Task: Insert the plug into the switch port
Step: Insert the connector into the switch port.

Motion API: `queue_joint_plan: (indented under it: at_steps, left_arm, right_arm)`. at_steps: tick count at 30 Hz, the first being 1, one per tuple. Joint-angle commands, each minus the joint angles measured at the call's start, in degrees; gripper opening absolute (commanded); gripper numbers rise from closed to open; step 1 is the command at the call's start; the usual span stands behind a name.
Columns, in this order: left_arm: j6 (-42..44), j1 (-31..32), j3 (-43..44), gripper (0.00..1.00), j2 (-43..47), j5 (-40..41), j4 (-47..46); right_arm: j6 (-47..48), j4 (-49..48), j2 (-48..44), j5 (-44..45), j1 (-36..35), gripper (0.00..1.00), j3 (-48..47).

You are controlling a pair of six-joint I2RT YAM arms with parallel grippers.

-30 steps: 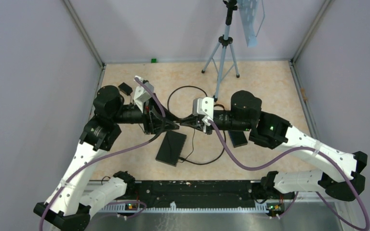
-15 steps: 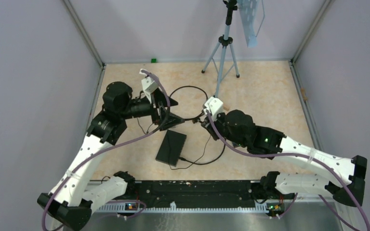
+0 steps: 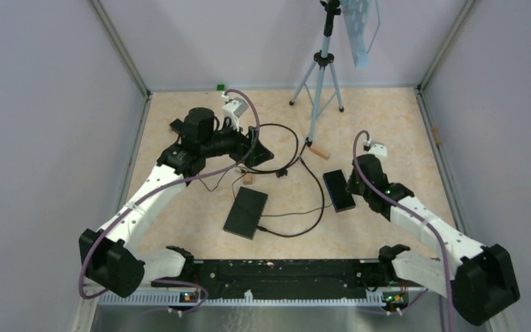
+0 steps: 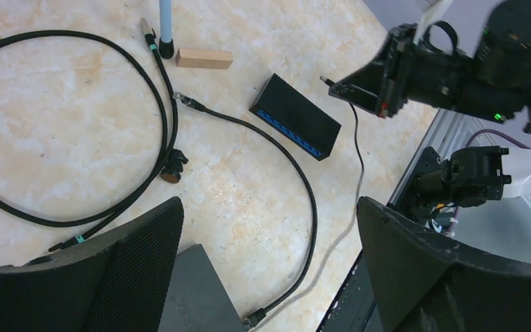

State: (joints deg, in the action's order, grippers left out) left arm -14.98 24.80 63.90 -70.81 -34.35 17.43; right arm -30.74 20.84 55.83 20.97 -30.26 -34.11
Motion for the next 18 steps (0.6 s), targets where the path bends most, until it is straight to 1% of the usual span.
queue_joint_plan:
  at_steps: [1,3,7,9,12,15,18]
  left_arm:
    - [-0.1,0.1,-1.4,0.99,3.4,1.4,-1.8]
    - [0.7,0.1,-2.0,0.99,4.2,2.0,-0.3]
    - [1.9,0.1,-3.1,0.99,5.6,3.6,1.8]
    - [2.1,0.0,-3.5,0.99,6.1,4.1,2.3]
    - [1.9,0.0,-4.3,0.99,6.5,4.3,2.4]
    - [1.9,0.1,-4.8,0.99,6.7,4.3,2.3]
    - [2.1,0.1,-5.2,0.99,6.6,4.9,2.4]
  right_arm:
    - [-5.2,-8.4,9.3,-5.4,10.0,0.0,-1.9]
    - [-5.8,-7.9,14.0,-6.2,12.4,0.0,-3.8]
    - [-6.5,-8.7,20.6,-6.4,13.4,0.0,-6.1]
    - [-7.5,-8.5,22.5,-4.8,13.7,0.0,-6.6]
    - [-7.5,-9.6,24.6,-4.7,13.8,0.0,-6.4]
    - [-6.2,-11.0,25.9,-7.0,13.9,0.0,-6.1]
    - [-2.8,-14.0,26.8,-11.5,13.8,0.0,-5.4]
